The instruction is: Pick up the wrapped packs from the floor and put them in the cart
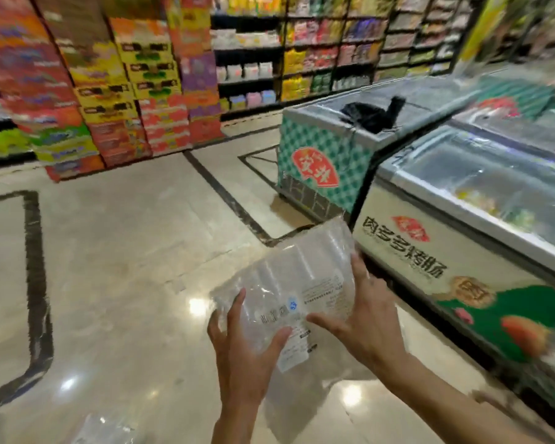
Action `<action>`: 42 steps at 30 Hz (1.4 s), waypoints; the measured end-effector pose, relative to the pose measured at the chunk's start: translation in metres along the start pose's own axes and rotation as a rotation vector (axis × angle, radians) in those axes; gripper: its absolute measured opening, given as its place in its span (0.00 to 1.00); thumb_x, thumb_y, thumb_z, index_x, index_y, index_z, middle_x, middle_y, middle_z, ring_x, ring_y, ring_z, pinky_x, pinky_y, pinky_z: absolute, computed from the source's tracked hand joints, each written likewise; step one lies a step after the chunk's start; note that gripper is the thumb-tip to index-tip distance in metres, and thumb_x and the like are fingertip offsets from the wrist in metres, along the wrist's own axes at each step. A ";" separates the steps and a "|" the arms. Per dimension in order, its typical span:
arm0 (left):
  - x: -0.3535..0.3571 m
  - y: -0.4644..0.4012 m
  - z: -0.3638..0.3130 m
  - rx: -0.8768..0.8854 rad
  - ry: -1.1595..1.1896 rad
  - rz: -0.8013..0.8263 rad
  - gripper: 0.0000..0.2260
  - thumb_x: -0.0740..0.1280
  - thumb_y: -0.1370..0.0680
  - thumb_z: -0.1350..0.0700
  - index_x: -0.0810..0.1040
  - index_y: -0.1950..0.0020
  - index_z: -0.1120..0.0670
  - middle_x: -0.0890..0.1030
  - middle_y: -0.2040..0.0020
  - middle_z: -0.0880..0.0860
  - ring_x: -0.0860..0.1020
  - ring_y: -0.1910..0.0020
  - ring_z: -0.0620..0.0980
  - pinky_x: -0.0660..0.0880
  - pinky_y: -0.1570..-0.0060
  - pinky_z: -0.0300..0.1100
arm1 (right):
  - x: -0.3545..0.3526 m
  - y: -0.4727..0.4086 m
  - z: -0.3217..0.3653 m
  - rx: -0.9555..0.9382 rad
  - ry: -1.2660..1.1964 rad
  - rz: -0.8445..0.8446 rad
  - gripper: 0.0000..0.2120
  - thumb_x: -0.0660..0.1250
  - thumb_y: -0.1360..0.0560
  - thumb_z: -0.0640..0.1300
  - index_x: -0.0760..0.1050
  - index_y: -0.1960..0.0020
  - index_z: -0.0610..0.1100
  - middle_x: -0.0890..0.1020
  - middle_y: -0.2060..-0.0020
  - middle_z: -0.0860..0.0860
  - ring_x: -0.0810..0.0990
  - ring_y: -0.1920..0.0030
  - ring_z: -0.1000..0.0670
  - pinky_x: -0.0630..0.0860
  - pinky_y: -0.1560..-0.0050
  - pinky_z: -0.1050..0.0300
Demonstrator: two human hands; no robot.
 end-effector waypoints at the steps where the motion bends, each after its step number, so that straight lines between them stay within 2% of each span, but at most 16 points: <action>1: 0.018 0.006 -0.025 0.050 0.005 0.058 0.46 0.78 0.36 0.35 0.59 0.23 0.31 0.54 0.21 0.51 0.61 0.24 0.49 0.64 0.36 0.41 | -0.030 0.011 -0.019 0.047 0.005 -0.054 0.64 0.60 0.44 0.86 0.44 0.18 0.57 0.77 0.44 0.44 0.73 0.44 0.44 0.74 0.44 0.46; 4: 0.076 0.037 -0.090 0.199 -0.003 0.225 0.46 0.77 0.38 0.35 0.61 0.24 0.32 0.57 0.22 0.54 0.65 0.25 0.55 0.69 0.37 0.45 | -0.111 0.058 -0.080 0.207 0.029 -0.198 0.66 0.57 0.45 0.88 0.46 0.17 0.53 0.76 0.44 0.43 0.71 0.45 0.44 0.72 0.44 0.45; 6: 0.115 0.070 -0.129 0.279 -0.002 0.346 0.46 0.78 0.39 0.35 0.61 0.24 0.33 0.57 0.22 0.56 0.65 0.24 0.57 0.70 0.34 0.50 | -0.159 0.098 -0.123 0.315 0.034 -0.276 0.68 0.59 0.45 0.87 0.44 0.17 0.52 0.75 0.42 0.43 0.70 0.45 0.45 0.72 0.44 0.45; 11: 0.208 0.172 -0.201 0.414 0.036 0.612 0.46 0.78 0.41 0.35 0.62 0.26 0.30 0.56 0.22 0.55 0.63 0.22 0.57 0.67 0.29 0.53 | -0.252 0.213 -0.221 0.597 0.057 -0.407 0.69 0.65 0.47 0.85 0.40 0.18 0.57 0.73 0.41 0.47 0.72 0.44 0.46 0.73 0.44 0.49; 16: 0.291 0.286 -0.246 0.464 0.053 0.803 0.47 0.80 0.41 0.35 0.63 0.25 0.32 0.56 0.21 0.53 0.67 0.25 0.58 0.67 0.29 0.52 | -0.318 0.324 -0.306 0.789 0.032 -0.478 0.69 0.67 0.46 0.83 0.36 0.19 0.58 0.71 0.40 0.45 0.71 0.41 0.45 0.73 0.40 0.48; 21: 0.362 0.382 -0.273 0.552 0.087 0.930 0.46 0.83 0.41 0.38 0.64 0.28 0.27 0.61 0.26 0.50 0.72 0.30 0.56 0.69 0.32 0.47 | -0.362 0.416 -0.382 0.948 -0.010 -0.531 0.70 0.69 0.47 0.82 0.35 0.19 0.59 0.70 0.41 0.46 0.72 0.42 0.44 0.74 0.40 0.48; 25: 0.411 0.439 -0.285 0.627 0.076 1.003 0.46 0.83 0.40 0.37 0.62 0.28 0.25 0.62 0.27 0.49 0.72 0.31 0.55 0.71 0.30 0.51 | -0.383 0.468 -0.430 1.061 -0.035 -0.547 0.70 0.70 0.47 0.81 0.35 0.19 0.58 0.70 0.42 0.46 0.73 0.41 0.43 0.75 0.40 0.47; 27: 0.437 0.460 -0.289 0.637 0.062 1.039 0.46 0.82 0.40 0.36 0.62 0.28 0.24 0.63 0.27 0.50 0.72 0.31 0.55 0.71 0.31 0.51 | -0.390 0.486 -0.454 1.107 -0.040 -0.534 0.70 0.70 0.47 0.81 0.34 0.20 0.58 0.70 0.44 0.47 0.73 0.43 0.44 0.75 0.41 0.47; 31: 0.495 0.489 -0.296 0.639 0.047 1.117 0.45 0.81 0.40 0.34 0.62 0.28 0.24 0.62 0.25 0.49 0.69 0.29 0.49 0.65 0.32 0.40 | -0.401 0.504 -0.508 1.178 -0.052 -0.498 0.69 0.69 0.47 0.82 0.35 0.20 0.58 0.70 0.46 0.48 0.74 0.44 0.45 0.76 0.41 0.48; 34: 0.545 0.503 -0.302 0.612 0.018 1.172 0.45 0.81 0.39 0.35 0.61 0.28 0.23 0.62 0.25 0.47 0.68 0.28 0.46 0.64 0.33 0.37 | -0.409 0.504 -0.553 1.230 -0.055 -0.459 0.69 0.68 0.46 0.82 0.35 0.20 0.57 0.69 0.47 0.48 0.74 0.45 0.45 0.76 0.43 0.51; 37: 0.605 0.505 -0.312 0.597 0.010 1.187 0.45 0.80 0.39 0.33 0.60 0.27 0.24 0.61 0.24 0.44 0.66 0.26 0.47 0.65 0.30 0.41 | -0.417 0.492 -0.607 1.288 -0.071 -0.423 0.68 0.68 0.44 0.82 0.35 0.20 0.57 0.69 0.47 0.48 0.74 0.47 0.46 0.76 0.45 0.52; 40: 0.666 0.503 -0.325 0.594 -0.053 1.186 0.45 0.76 0.40 0.28 0.58 0.27 0.23 0.61 0.22 0.45 0.64 0.23 0.49 0.65 0.25 0.55 | -0.424 0.475 -0.661 1.356 -0.107 -0.381 0.67 0.67 0.43 0.82 0.35 0.20 0.57 0.69 0.46 0.48 0.75 0.46 0.45 0.76 0.44 0.50; 42: 0.701 0.501 -0.335 0.567 -0.084 1.200 0.46 0.74 0.40 0.25 0.56 0.27 0.22 0.61 0.22 0.45 0.64 0.23 0.49 0.65 0.26 0.58 | -0.434 0.461 -0.692 1.382 -0.109 -0.353 0.65 0.67 0.42 0.81 0.35 0.20 0.57 0.69 0.46 0.47 0.75 0.45 0.44 0.76 0.44 0.50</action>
Point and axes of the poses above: each hand's wrist, its own y-axis away from the middle knuckle, its own x-axis out of the palm, z = x × y, the point moved 5 cm from there along -y, towards the middle knuckle
